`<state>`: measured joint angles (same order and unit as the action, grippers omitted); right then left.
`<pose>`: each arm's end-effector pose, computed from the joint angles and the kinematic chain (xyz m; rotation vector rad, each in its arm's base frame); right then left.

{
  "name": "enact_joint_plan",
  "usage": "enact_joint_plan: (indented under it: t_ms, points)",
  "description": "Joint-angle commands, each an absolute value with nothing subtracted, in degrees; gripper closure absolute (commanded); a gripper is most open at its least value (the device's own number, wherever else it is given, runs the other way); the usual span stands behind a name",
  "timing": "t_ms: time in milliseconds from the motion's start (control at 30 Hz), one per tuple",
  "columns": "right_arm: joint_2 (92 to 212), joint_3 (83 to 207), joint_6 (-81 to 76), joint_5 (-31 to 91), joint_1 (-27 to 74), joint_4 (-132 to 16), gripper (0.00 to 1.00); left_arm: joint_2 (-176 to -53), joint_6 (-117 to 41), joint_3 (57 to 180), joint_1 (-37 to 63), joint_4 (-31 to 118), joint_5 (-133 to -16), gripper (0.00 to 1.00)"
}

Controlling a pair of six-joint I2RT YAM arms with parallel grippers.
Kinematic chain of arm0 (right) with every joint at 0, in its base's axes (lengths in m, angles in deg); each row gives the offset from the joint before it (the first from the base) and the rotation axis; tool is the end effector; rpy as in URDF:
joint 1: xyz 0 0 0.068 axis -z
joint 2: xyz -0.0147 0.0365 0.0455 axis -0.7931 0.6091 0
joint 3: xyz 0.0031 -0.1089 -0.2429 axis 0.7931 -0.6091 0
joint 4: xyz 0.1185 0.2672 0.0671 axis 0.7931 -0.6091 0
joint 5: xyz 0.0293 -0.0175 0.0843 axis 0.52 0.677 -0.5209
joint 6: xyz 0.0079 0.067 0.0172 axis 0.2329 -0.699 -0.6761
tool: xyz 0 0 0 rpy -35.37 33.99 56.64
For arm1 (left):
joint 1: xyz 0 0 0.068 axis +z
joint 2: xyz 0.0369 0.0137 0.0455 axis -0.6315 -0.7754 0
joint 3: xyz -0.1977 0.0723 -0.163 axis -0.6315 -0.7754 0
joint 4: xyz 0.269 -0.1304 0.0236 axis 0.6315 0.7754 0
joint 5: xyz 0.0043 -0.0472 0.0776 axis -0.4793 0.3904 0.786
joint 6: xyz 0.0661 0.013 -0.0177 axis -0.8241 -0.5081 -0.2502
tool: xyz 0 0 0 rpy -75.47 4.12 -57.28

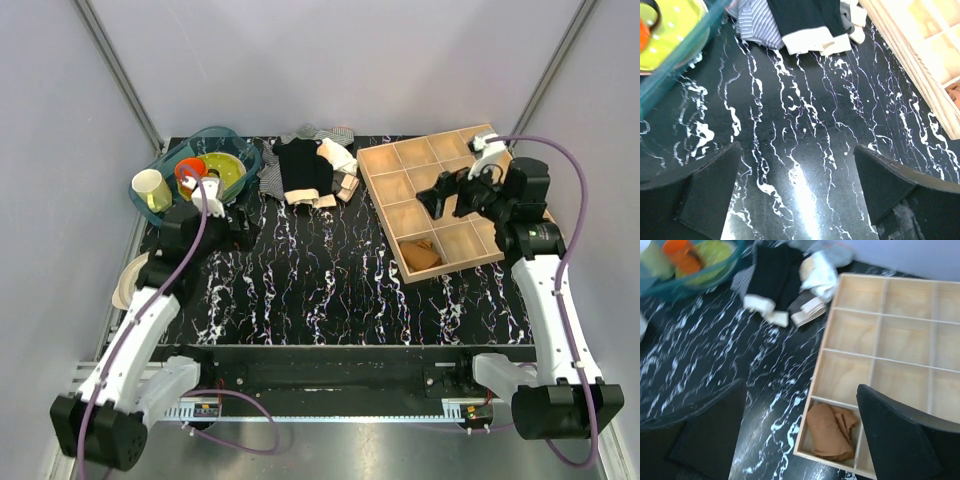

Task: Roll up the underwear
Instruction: Pick up the underwear.

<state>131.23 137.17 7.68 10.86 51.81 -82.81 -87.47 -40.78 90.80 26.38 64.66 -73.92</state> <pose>0.2866 0.0288 0.3942 -0.3817 1.8351 0.4083 0.2490 -0.0643 0.2943 0.1508 1.9852 -0.3838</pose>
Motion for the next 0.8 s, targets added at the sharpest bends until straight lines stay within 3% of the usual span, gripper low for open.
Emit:
enact_joint_plan:
  t_ms: [0, 167, 400, 600, 767]
  points:
    - [132.6, 130.2, 15.2, -7.0, 51.9, -76.8, 0.0, -96.9, -34.8, 97.0, 27.6, 58.6, -81.3, 0.01]
    - [132.4, 125.5, 18.2, -9.4, 51.9, -76.0, 0.0, -120.1, -32.8, 109.5, 27.6, 61.3, -84.2, 0.02]
    - [132.0, 125.2, 21.3, -7.4, 51.9, -78.0, 0.01, -149.0, -34.4, 136.2, 26.5, 69.7, -82.0, 0.21]
    - [133.8, 126.3, 22.7, -7.5, 52.0, -79.8, 0.0, -165.2, -35.8, 155.9, 25.0, 77.9, -77.8, 0.27]
    - [135.0, 126.9, 23.3, -7.8, 51.9, -80.8, 0.0, -172.0, -35.9, 162.2, 24.0, 80.0, -74.3, 0.33]
